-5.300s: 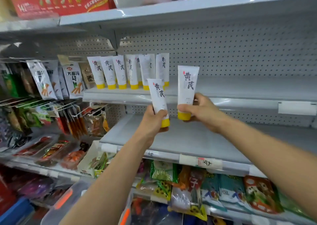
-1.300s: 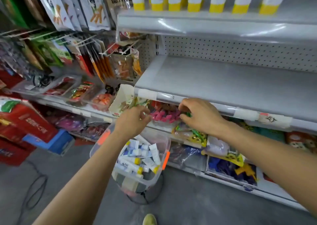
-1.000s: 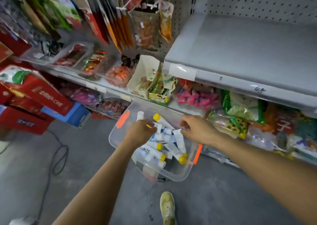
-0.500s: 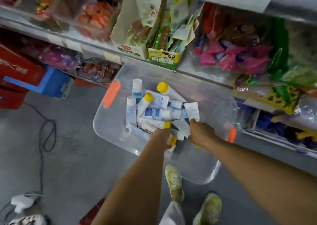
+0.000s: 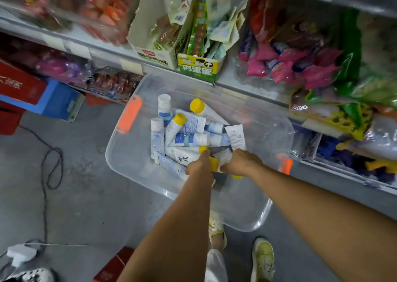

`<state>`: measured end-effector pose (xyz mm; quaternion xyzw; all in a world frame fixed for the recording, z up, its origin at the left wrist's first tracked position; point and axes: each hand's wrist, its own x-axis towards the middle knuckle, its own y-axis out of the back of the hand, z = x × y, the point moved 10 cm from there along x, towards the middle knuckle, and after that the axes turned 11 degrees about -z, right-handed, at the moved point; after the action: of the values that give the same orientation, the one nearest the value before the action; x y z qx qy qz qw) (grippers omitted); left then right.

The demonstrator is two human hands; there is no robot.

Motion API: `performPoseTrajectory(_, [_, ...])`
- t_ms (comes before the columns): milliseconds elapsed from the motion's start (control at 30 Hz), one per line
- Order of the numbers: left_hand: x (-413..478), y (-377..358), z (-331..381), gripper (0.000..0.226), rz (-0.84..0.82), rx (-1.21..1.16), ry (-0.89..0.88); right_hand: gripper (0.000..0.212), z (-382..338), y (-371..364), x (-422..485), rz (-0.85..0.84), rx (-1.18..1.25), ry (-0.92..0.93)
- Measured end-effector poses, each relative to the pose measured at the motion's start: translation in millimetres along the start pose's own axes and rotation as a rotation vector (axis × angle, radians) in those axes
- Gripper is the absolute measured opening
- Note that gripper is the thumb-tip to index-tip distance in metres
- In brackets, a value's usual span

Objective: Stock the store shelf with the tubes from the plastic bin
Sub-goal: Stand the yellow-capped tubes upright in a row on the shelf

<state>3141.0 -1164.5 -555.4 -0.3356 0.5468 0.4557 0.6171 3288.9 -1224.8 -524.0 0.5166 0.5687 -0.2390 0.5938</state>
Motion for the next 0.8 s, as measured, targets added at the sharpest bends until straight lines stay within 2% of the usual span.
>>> performPoseTrajectory(100, [-24.1, -1.0, 6.8, 0.054, -0.109, -0.039, -0.060, 0.039, -1.1, 10.1, -24.2, -0.049, 0.186, 0.044])
performPoseTrajectory(200, [-54.8, 1.7, 18.0, 0.036, -0.138, -0.038, -0.188, 0.023, -0.3, 29.7, -56.7, -0.010, 0.395, 0.107])
performPoseTrajectory(333, [-120.0, -9.6, 24.5, 0.039, -0.164, -0.051, -0.371, 0.044, 9.5, 62.0, -117.8, 0.048, 0.550, 0.239])
performPoseTrajectory(433, [-187.1, -28.5, 24.6, 0.030, -0.185, 0.017, -0.552, 0.039, 33.1, 79.0, -174.7, 0.063, 0.572, 0.325])
performPoseTrajectory(533, [-254.8, -53.6, 11.6, 0.027, -0.213, 0.091, -0.696, 0.068, 66.5, 94.4, -227.9, 0.079, 0.572, 0.410])
performPoseTrajectory(567, [-275.1, -62.3, 7.1, 0.029, -0.216, 0.101, -0.743, 0.072, 78.7, 101.2, -247.2, 0.086, 0.581, 0.445])
performPoseTrajectory(600, [-295.3, -72.7, 2.3, 0.030, -0.227, 0.107, -0.793, 0.069, 91.7, 108.5, -264.9, 0.094, 0.604, 0.483])
performPoseTrajectory(733, [-376.0, -121.3, -21.3, 0.022, -0.288, 0.143, -0.933, 0.033, 147.3, 136.9, -342.4, 0.162, 0.646, 0.570])
performPoseTrajectory(800, [-409.4, -145.9, -35.4, 0.027, -0.326, 0.139, -0.967, 0.035, 176.4, 152.1, -370.5, 0.208, 0.659, 0.602])
